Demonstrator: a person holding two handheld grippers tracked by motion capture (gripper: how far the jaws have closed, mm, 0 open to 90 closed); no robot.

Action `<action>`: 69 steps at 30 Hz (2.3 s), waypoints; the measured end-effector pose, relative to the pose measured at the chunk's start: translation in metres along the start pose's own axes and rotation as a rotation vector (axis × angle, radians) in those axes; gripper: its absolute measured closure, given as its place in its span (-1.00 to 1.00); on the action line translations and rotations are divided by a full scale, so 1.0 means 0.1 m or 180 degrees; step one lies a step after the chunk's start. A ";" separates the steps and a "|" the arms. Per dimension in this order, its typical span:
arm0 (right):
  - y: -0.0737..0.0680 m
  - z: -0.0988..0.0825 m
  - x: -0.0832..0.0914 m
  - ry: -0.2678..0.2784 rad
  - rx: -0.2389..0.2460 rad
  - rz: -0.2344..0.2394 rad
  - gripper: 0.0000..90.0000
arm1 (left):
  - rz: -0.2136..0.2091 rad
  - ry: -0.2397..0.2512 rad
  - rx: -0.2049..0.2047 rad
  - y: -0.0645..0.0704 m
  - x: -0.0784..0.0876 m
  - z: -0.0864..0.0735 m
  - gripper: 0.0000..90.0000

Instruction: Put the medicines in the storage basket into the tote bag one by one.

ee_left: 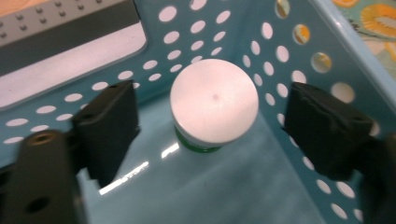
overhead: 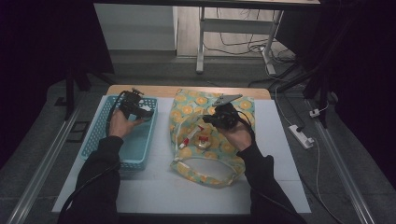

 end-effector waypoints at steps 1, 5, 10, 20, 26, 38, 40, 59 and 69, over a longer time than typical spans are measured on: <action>0.00 0.00 0.00 0.0001 0.0005 0.0000 0.99 | 0.0004 -0.0007 0.0004 0.00 0.00 0.01 -0.45; 0.00 0.00 0.00 0.0005 0.0007 0.0000 0.99 | 0.0044 -0.0116 -0.0007 0.02 -0.03 0.02 -0.20; 0.00 0.00 0.00 0.0005 0.0013 -0.0002 0.99 | 0.0093 -0.0160 0.0030 0.03 -0.03 0.03 0.11; -0.01 0.01 0.00 0.0006 0.0022 -0.0005 0.99 | 0.0119 -0.0165 0.0124 0.03 0.05 0.01 0.13; 0.00 0.01 0.01 0.0015 0.0014 -0.0005 0.99 | 0.0102 -0.0079 0.0083 0.08 0.16 -0.01 0.13; -0.01 0.00 0.00 0.0003 0.0000 0.0016 0.99 | 0.0015 0.0061 -0.0038 0.20 0.48 -0.06 0.13; -0.01 0.00 0.00 0.0004 0.0000 0.0016 0.99 | -0.0023 0.0092 -0.0038 0.21 0.53 -0.07 0.13; 0.00 0.00 0.01 0.0030 -0.0011 -0.0001 0.99 | -0.0261 0.0307 -0.0296 0.53 0.97 -0.22 0.13; 0.00 0.00 0.01 0.0032 -0.0014 -0.0001 0.99 | -0.0446 0.0371 -0.0540 0.84 1.07 -0.27 0.13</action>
Point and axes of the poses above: each handheld gripper's, and its own axes: x roughly backward along the jaws, z roughly out of its top, y roughly to its right, the point moved 2 cm from there along -x, roughly forward along the jaws, and after that the axes turned 7 degrees about -y, right-handed, at the moved point
